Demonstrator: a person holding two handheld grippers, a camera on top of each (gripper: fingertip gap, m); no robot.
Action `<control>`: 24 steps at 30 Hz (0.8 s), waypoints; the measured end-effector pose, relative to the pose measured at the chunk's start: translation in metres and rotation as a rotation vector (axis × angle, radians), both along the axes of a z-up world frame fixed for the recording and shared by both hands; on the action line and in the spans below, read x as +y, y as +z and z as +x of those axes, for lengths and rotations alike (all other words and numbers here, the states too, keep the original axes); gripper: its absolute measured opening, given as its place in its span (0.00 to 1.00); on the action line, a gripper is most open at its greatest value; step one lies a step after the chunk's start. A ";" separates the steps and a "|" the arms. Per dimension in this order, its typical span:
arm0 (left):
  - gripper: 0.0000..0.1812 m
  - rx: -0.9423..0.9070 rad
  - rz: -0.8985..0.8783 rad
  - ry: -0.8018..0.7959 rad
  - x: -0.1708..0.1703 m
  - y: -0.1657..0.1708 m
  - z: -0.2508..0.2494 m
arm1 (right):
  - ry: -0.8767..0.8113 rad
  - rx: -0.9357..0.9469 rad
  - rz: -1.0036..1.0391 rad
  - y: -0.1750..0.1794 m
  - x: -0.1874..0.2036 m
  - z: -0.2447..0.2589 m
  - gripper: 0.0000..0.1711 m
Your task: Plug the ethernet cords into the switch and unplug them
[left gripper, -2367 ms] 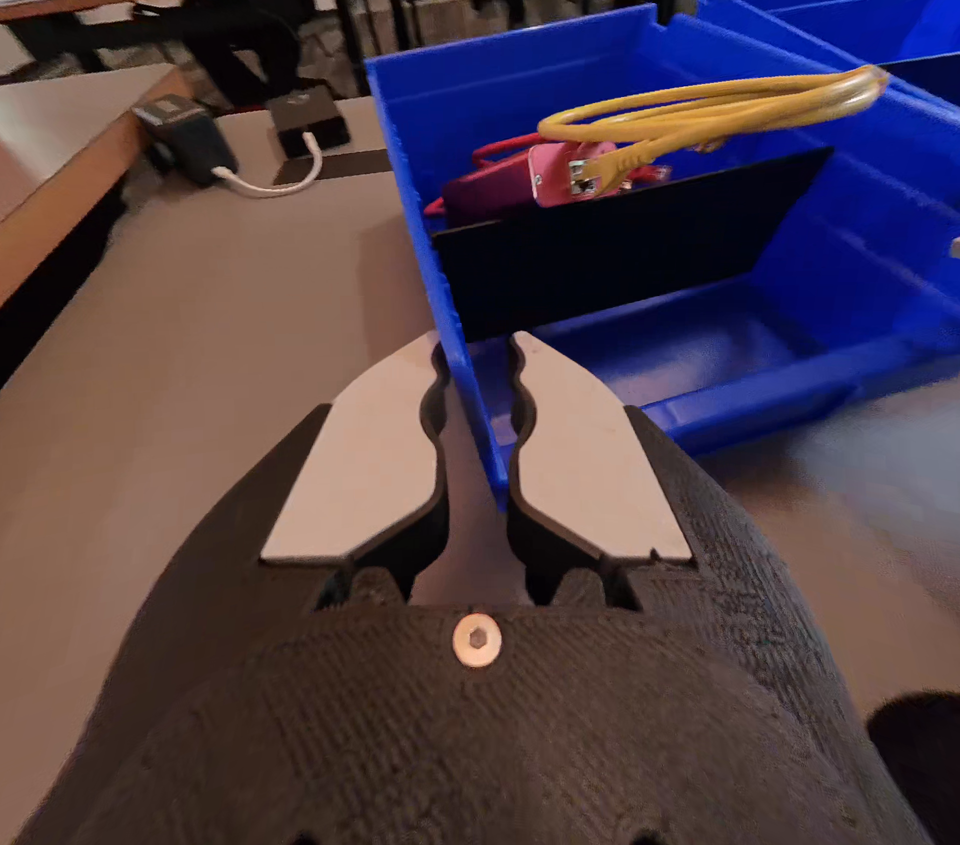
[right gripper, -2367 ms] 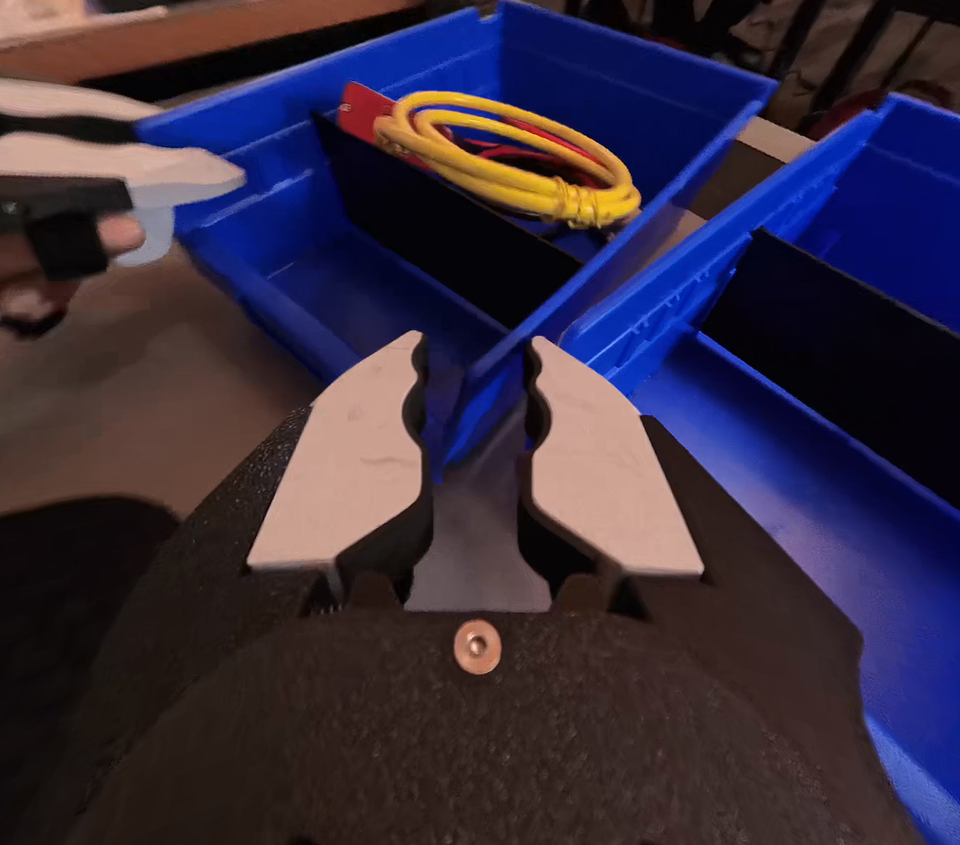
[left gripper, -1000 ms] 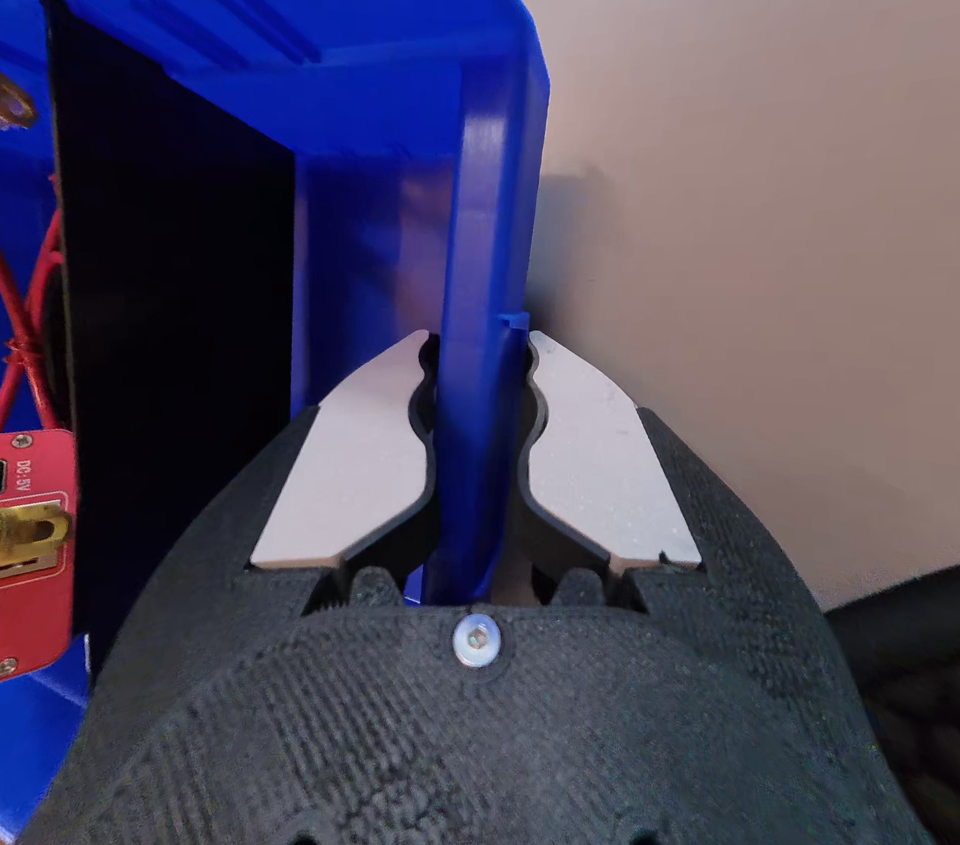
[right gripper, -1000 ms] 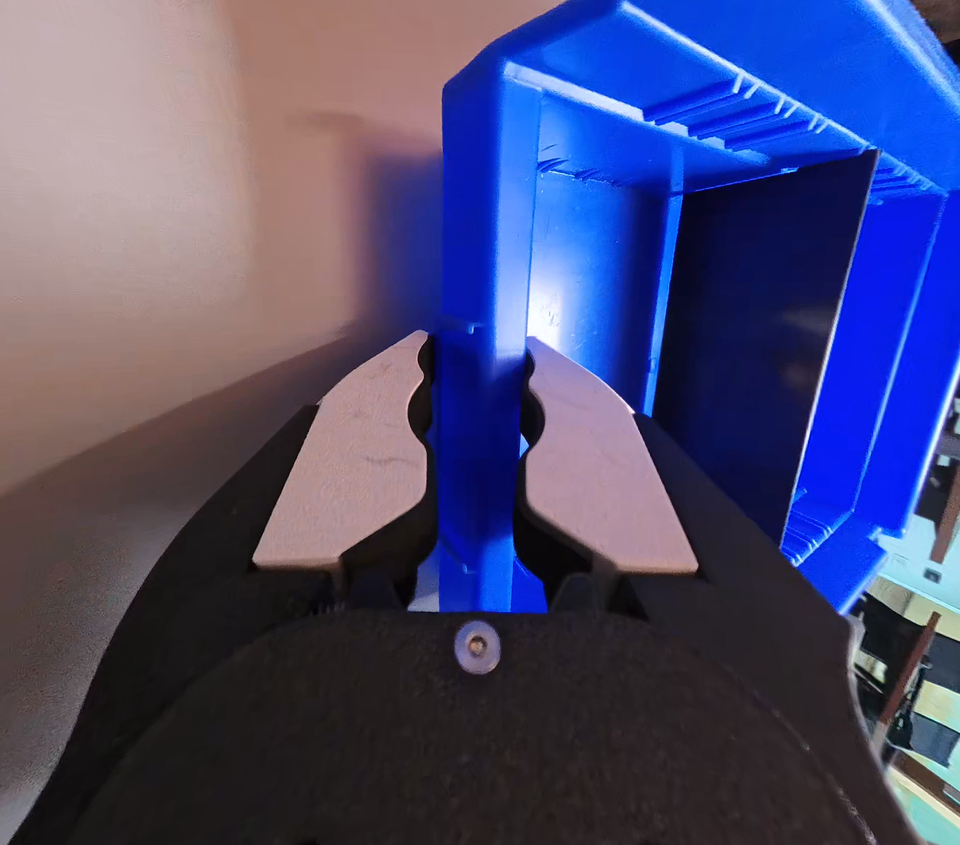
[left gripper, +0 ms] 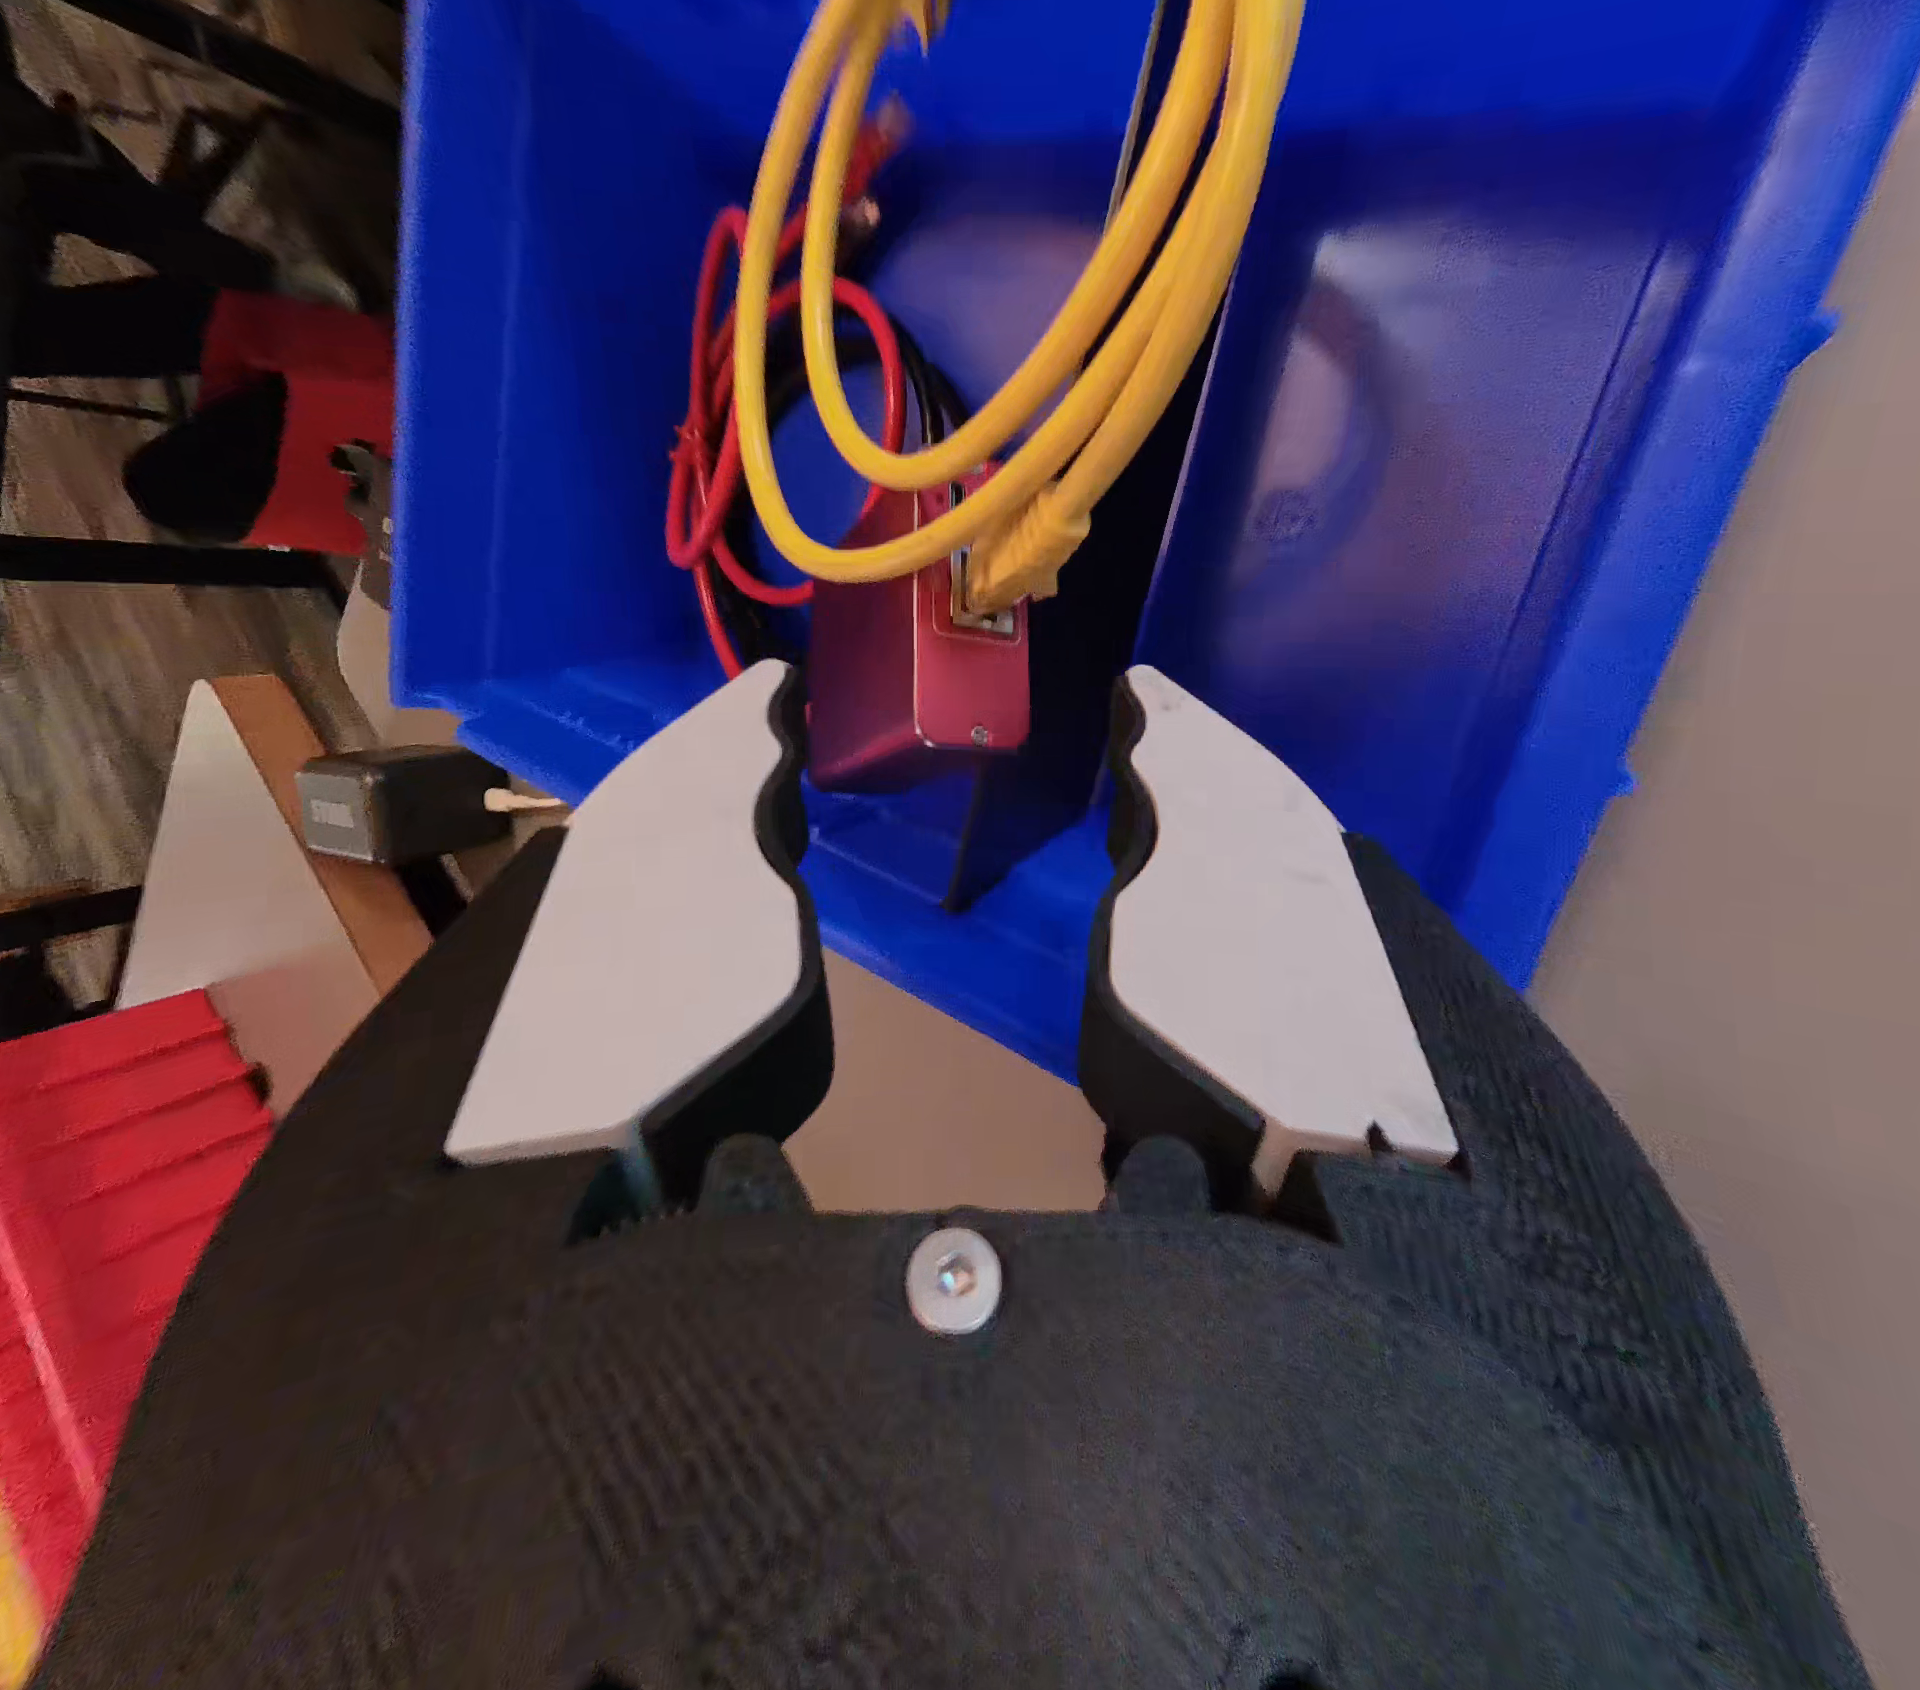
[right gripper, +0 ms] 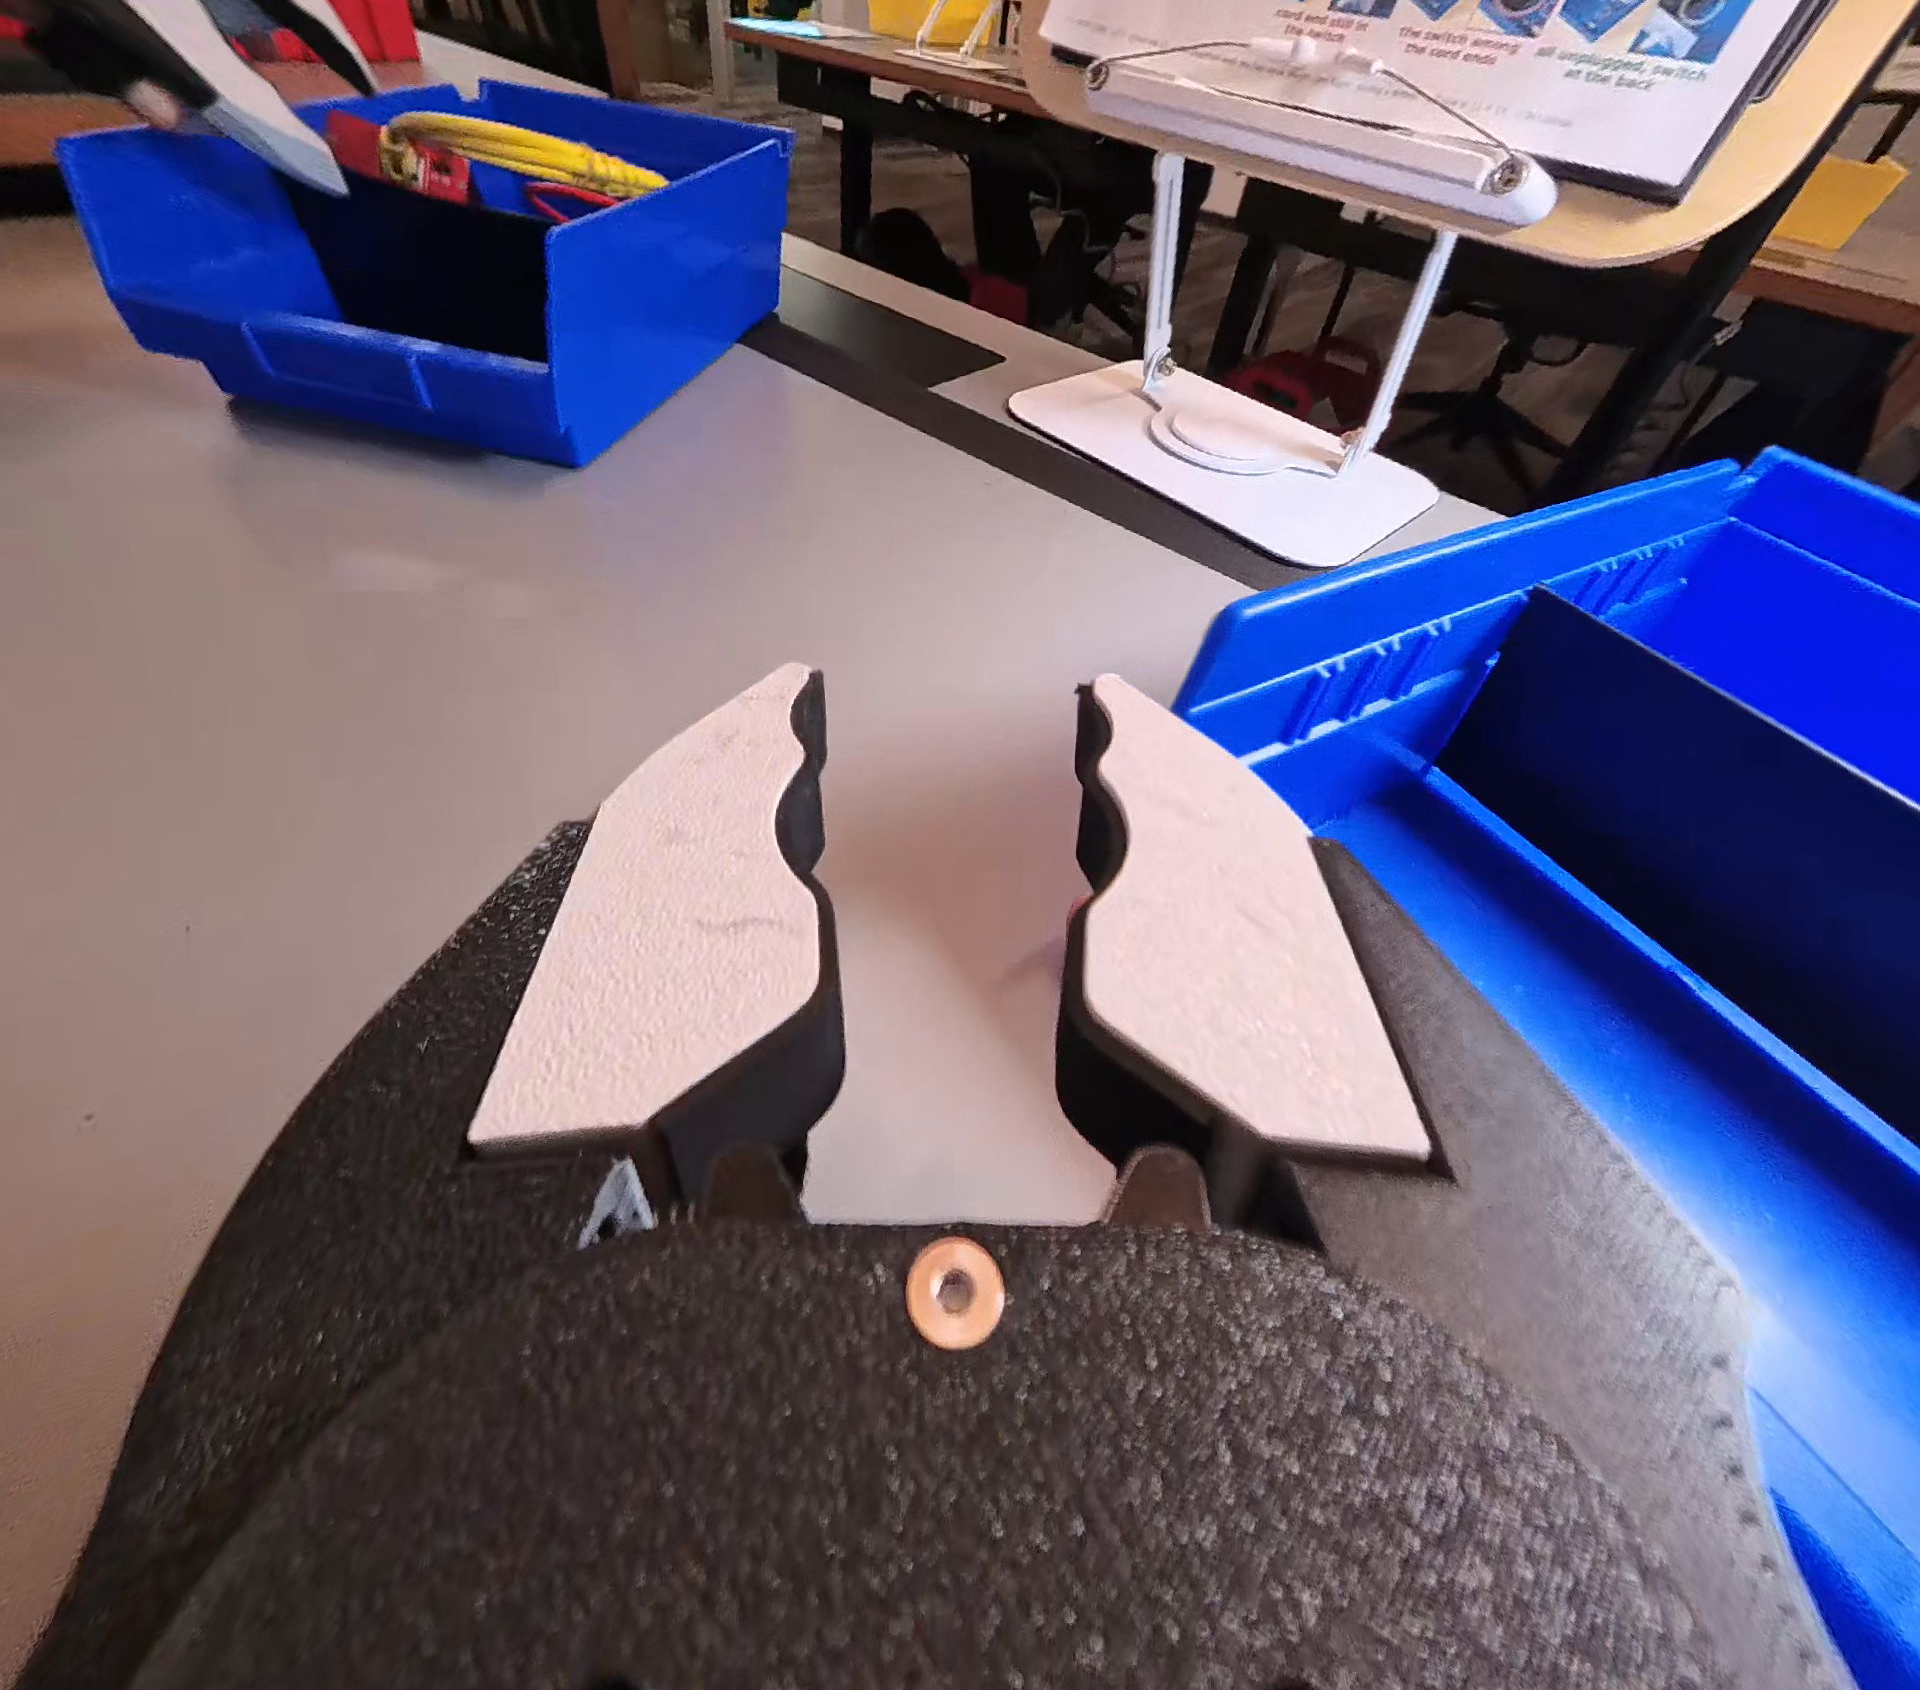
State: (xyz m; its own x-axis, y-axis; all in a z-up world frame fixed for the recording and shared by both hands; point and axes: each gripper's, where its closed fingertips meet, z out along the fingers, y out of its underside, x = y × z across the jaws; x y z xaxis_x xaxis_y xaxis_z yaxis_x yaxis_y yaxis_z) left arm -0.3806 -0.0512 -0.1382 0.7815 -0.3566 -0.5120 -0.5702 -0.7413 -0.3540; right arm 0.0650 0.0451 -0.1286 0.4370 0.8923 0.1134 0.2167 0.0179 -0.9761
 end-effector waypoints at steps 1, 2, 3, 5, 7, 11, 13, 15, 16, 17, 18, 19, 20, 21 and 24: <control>0.31 0.034 -0.036 -0.013 0.000 -0.005 -0.005 | 0.008 -0.006 0.003 -0.002 -0.002 0.000 0.26; 0.30 0.059 -0.062 -0.029 0.001 -0.009 -0.008 | 0.011 -0.013 -0.001 -0.004 -0.002 0.000 0.26; 0.28 0.066 -0.087 -0.045 0.001 -0.012 -0.008 | 0.011 -0.020 -0.007 -0.006 -0.002 0.000 0.26; 0.23 0.095 -0.127 -0.071 0.002 -0.016 -0.010 | 0.013 -0.025 -0.024 -0.009 -0.002 0.001 0.26; 0.19 0.158 -0.143 -0.117 0.004 -0.014 -0.011 | 0.016 -0.024 -0.039 -0.011 -0.001 0.002 0.26; 0.18 0.204 -0.127 -0.168 0.005 -0.002 -0.009 | 0.022 -0.022 -0.051 -0.011 -0.001 0.003 0.25; 0.16 0.221 -0.079 -0.183 0.008 0.012 -0.010 | 0.024 -0.027 -0.055 -0.013 -0.001 0.003 0.24; 0.16 0.243 -0.030 -0.189 0.011 0.028 -0.011 | 0.027 -0.033 -0.057 -0.014 -0.002 0.003 0.24; 0.15 0.258 -0.001 -0.191 0.013 0.037 -0.011 | 0.028 -0.035 -0.057 -0.015 -0.002 0.002 0.24; 0.15 0.273 0.028 -0.194 0.015 0.046 -0.011 | 0.029 -0.035 -0.055 -0.014 -0.002 0.002 0.24; 0.15 0.285 0.058 -0.198 0.018 0.055 -0.010 | 0.030 -0.034 -0.054 -0.014 -0.003 0.002 0.24; 0.15 0.291 0.089 -0.201 0.020 0.064 -0.008 | 0.031 -0.032 -0.052 -0.013 -0.003 0.001 0.24; 0.15 0.290 0.117 -0.199 0.022 0.074 -0.006 | 0.032 -0.030 -0.049 -0.011 -0.004 0.001 0.24; 0.15 0.284 0.149 -0.195 0.024 0.084 -0.004 | 0.032 -0.029 -0.045 -0.010 -0.005 0.000 0.24; 0.15 0.267 0.261 -0.191 0.030 0.121 0.007 | 0.037 -0.024 -0.036 -0.004 -0.006 -0.001 0.23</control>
